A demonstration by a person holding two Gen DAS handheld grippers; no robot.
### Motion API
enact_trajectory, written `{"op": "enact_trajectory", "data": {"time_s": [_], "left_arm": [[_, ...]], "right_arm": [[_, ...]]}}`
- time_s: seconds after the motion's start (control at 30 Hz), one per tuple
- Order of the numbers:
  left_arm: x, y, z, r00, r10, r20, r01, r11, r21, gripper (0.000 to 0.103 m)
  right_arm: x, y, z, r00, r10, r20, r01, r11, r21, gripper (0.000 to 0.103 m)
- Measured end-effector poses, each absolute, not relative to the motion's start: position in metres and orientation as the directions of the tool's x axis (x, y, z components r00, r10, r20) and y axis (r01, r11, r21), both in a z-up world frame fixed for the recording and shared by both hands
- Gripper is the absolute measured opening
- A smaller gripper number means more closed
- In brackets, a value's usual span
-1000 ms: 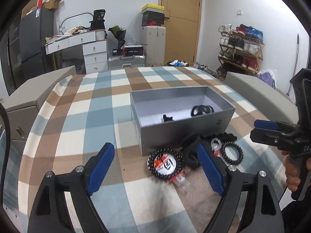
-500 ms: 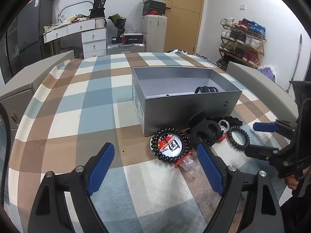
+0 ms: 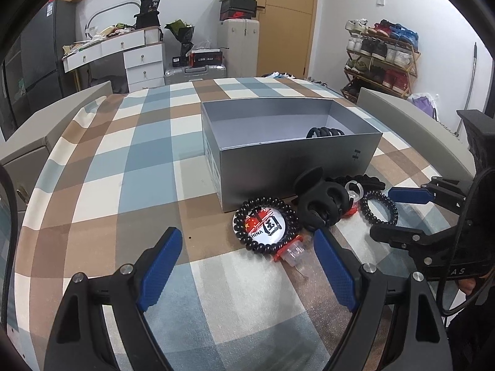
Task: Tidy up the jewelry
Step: 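Lower the right gripper onto the black coil hair tie and close, then lift the coil tie with the right gripper while the left gripper grasps the clear red-based item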
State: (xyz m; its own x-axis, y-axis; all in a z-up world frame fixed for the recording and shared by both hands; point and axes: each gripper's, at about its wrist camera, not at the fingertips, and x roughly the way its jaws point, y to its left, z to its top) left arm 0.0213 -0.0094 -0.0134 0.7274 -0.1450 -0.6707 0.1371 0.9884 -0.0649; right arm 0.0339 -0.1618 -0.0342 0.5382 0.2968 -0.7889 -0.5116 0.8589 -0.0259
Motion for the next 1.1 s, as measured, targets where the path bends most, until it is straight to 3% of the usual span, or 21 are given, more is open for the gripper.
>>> {"op": "enact_trajectory", "data": {"time_s": [0.13,0.33,1.1], "left_arm": [[0.022,-0.009,-0.013,0.725,-0.149,-0.672,0.135,0.988,-0.072,0.084],[0.022,-0.008,-0.013,0.723,-0.152,-0.674,0.136,0.988,-0.076,0.084],[0.021,-0.008,-0.012,0.722,-0.156,-0.674,0.136,0.987,-0.083,0.084]], "right_arm": [[0.03,-0.161,-0.033,0.539,0.307,-0.784,-0.529,0.848,-0.031,0.045],[0.024,-0.161,-0.032,0.523,0.337,-0.783,-0.555,0.832,-0.013,0.033],[0.021,-0.168,-0.019,0.543,0.412,-0.732,-0.568,0.822,0.043,0.033]]}}
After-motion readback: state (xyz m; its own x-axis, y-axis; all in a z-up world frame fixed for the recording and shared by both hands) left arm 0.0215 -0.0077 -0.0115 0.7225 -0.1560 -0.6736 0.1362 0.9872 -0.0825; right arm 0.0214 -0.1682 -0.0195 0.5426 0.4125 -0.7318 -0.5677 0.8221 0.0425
